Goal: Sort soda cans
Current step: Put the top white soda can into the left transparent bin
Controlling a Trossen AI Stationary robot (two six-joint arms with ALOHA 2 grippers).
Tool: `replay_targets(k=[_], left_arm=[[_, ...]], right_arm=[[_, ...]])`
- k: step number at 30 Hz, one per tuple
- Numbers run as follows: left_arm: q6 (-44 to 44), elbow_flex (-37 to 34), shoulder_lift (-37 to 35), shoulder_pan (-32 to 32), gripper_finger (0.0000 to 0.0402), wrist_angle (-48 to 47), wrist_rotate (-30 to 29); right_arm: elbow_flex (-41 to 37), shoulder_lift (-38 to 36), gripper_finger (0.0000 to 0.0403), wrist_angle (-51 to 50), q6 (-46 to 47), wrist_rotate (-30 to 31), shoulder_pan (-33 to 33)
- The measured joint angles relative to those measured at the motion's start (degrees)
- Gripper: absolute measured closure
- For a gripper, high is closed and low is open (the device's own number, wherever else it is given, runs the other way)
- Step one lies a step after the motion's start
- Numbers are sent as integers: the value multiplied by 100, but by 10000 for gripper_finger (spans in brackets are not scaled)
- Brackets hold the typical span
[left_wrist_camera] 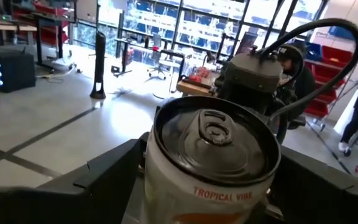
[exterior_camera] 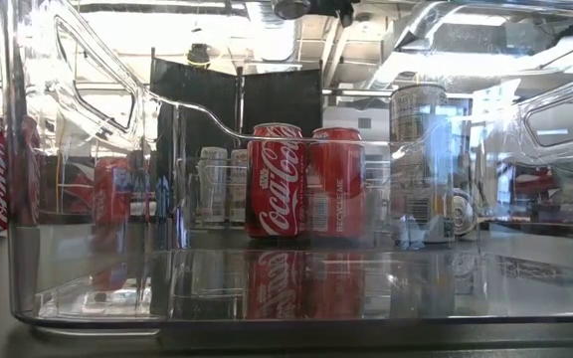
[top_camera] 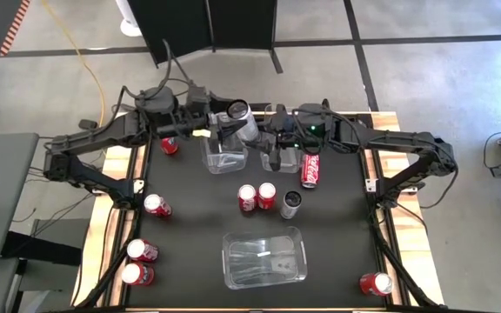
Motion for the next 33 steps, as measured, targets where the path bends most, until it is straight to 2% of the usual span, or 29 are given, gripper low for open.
replay_targets(k=[4,10,15,20,23,27,29,33], left_arm=[[31,0,2,0,83,10,0],[317,0,0,0,147,54,-9],[365,-7,5,-7,151,210,-206],[312,-11,2,-18,151,203,-560],[403,-11,2,-20,151,342,-908],[745,-9,-22,21,151,184,-1651],[798,-56,-28,25,151,106,-1908],[670,-409,-28,15,151,223,-1882]], right_arm=[[0,0,191,8,0,0,-4],[0,0,191,15,-24,-2,-10],[11,-8,188,-54,-10,-34,-44],[13,-42,142,-152,107,-108,-94],[13,-151,103,-225,151,140,-169],[9,-346,59,-492,185,389,-399],[9,-474,46,-611,218,483,-539],[9,-724,40,-764,282,615,-887]])
